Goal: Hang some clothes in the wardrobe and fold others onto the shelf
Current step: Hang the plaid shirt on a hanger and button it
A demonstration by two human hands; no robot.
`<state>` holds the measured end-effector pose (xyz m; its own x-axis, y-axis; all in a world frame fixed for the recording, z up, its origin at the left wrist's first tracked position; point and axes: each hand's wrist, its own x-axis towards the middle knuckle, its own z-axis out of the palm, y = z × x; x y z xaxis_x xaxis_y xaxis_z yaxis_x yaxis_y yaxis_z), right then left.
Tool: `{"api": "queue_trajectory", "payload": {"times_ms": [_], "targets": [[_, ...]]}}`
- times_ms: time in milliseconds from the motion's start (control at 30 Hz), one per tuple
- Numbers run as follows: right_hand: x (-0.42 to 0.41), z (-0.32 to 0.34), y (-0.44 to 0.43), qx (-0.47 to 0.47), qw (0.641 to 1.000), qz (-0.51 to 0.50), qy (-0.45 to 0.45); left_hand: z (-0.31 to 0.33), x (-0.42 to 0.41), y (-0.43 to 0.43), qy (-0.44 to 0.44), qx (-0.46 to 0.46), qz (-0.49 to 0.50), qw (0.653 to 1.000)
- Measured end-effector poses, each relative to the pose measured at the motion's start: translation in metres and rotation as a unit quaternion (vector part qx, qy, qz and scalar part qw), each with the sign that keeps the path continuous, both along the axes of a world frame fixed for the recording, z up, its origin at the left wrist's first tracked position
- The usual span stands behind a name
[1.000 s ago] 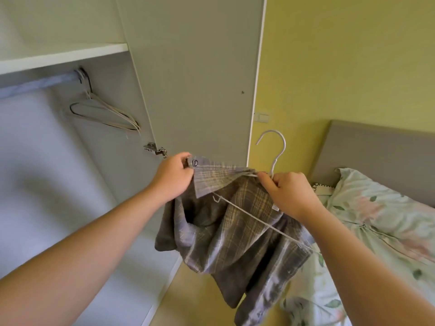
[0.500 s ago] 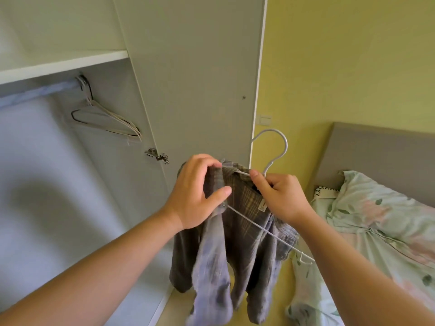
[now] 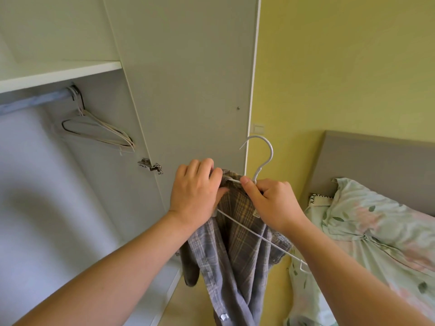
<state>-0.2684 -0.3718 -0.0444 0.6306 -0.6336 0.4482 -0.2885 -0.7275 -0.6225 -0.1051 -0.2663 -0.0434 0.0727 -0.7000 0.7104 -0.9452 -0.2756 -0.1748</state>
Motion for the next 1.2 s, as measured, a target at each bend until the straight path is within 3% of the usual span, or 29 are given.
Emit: {"api": "queue_trajectory", "payload": {"times_ms": [133, 200, 300, 367, 467, 500, 567, 800, 933, 1067, 1200], "targets": [[0.002, -0.004, -0.002, -0.004, 1.0, -0.014, 0.017, -0.002, 0.011, -0.011, 0.023, 0.022, -0.024, 0.999], [0.002, -0.007, -0.003, -0.012, 0.999, -0.023, 0.032, 0.006, 0.009, -0.013, 0.115, 0.06, -0.015, 0.991], [0.003, -0.011, -0.005, -0.063, 0.995, -0.034, 0.067, 0.029, 0.004, -0.019, 0.296, 0.108, 0.028, 0.949], [0.004, -0.013, -0.008, -0.085, 0.993, -0.04, 0.078, 0.041, 0.008, -0.029, 0.445, 0.144, 0.037, 0.883], [0.005, -0.012, -0.01, -0.1, 0.992, -0.036, 0.07, 0.052, 0.01, -0.035, 0.689, 0.122, -0.007, 0.715], [0.005, -0.011, -0.011, -0.105, 0.992, -0.033, 0.065, 0.052, 0.012, -0.037, 0.721, 0.11, -0.015, 0.684], [0.004, -0.009, -0.011, -0.109, 0.992, -0.027, 0.059, 0.051, 0.015, -0.038, 0.742, 0.098, -0.029, 0.663], [0.0, -0.006, -0.012, -0.075, 0.996, 0.019, 0.051, 0.05, 0.025, -0.034, 0.694, 0.169, -0.026, 0.699], [0.002, -0.007, -0.008, -0.05, 0.998, 0.035, 0.033, 0.04, 0.018, -0.038, 0.647, 0.138, 0.012, 0.75], [0.001, -0.009, -0.011, -0.055, 0.998, 0.037, 0.021, 0.017, 0.02, -0.048, 0.558, 0.192, 0.013, 0.807], [-0.009, -0.009, -0.014, 0.004, 1.0, 0.005, 0.0, 0.004, 0.026, -0.035, 0.511, 0.13, -0.132, 0.839]]}}
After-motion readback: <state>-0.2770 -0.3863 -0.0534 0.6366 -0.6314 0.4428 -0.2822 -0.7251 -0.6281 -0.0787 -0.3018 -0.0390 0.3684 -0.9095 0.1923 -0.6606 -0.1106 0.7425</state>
